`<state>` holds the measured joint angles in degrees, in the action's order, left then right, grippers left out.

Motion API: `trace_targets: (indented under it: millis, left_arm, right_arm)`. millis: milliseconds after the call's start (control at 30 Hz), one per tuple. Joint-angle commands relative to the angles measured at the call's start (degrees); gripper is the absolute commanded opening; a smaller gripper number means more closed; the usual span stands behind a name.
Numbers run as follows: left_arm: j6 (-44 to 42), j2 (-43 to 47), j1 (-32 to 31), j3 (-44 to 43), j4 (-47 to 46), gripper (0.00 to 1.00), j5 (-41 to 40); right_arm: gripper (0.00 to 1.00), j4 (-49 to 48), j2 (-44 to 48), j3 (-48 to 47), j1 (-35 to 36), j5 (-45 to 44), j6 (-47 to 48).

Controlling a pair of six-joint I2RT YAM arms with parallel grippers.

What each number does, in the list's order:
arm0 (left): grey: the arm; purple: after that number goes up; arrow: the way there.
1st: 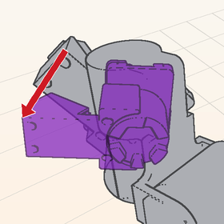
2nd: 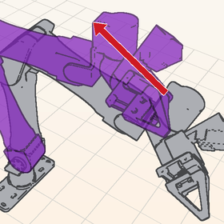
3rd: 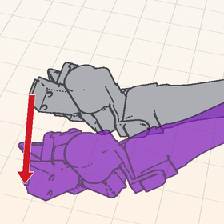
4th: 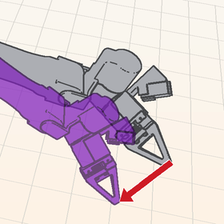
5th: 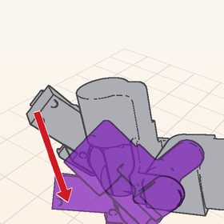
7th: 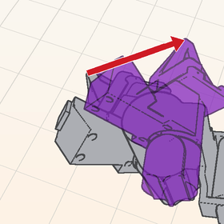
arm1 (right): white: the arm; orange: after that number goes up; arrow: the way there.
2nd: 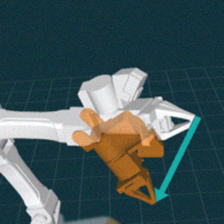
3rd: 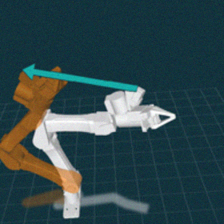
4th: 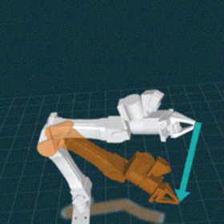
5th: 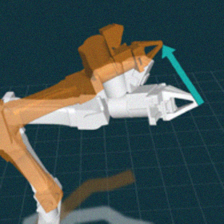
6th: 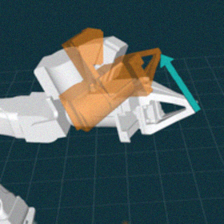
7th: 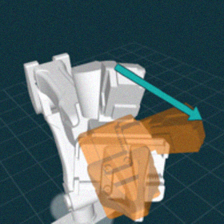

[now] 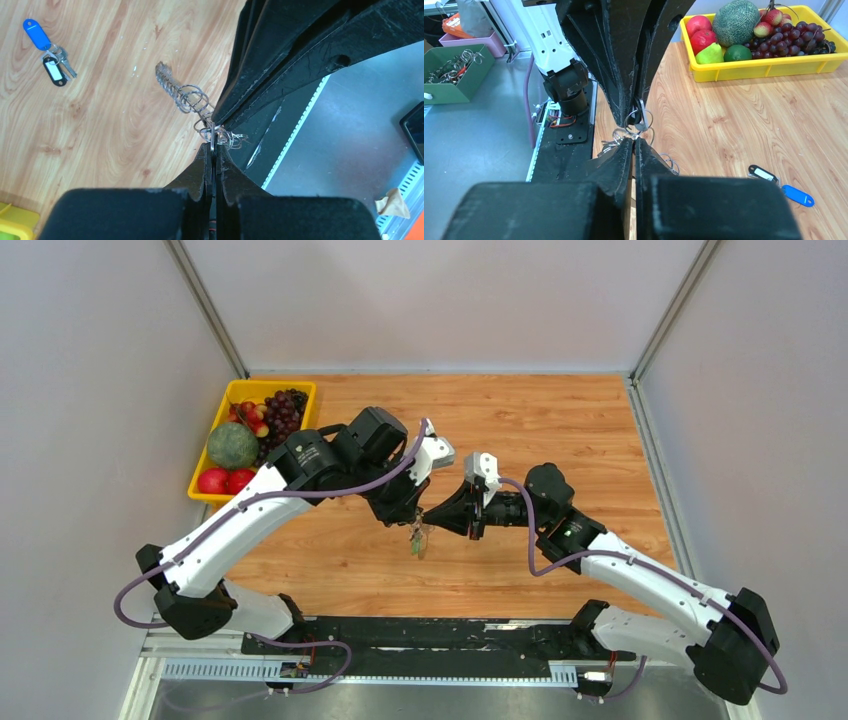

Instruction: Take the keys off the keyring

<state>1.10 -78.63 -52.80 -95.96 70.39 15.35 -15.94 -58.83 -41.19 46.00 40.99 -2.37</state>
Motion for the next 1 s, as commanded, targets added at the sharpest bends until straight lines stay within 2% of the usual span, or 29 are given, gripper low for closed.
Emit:
trace_targets:
  millis: [0,267,633,967]
  left_arm:
    - [0.54,1.91,-0.2,-2.18,-3.15,0.0,-2.13]
    - [0.58,2.89,-0.15,0.27,-3.71,0.0,-4.23]
    - [0.41,2.98,-0.11,3.87,-7.19,0.0,-0.81]
    - [-1.02,3.83,-0.11,5.77,-9.75,0.0,-1.55]
  right_arm:
    - [0.0,0.59,1.37,-0.03,0.43,1.19,0.79]
    - [0.0,0.93,5.04,1.26,0.46,1.04,0.2]
    - [0.0,1.0,8.43,2.0,0.45,1.99,-0.44]
    - [0.0,1.0,9.81,2.21,0.42,3.22,-0.76]
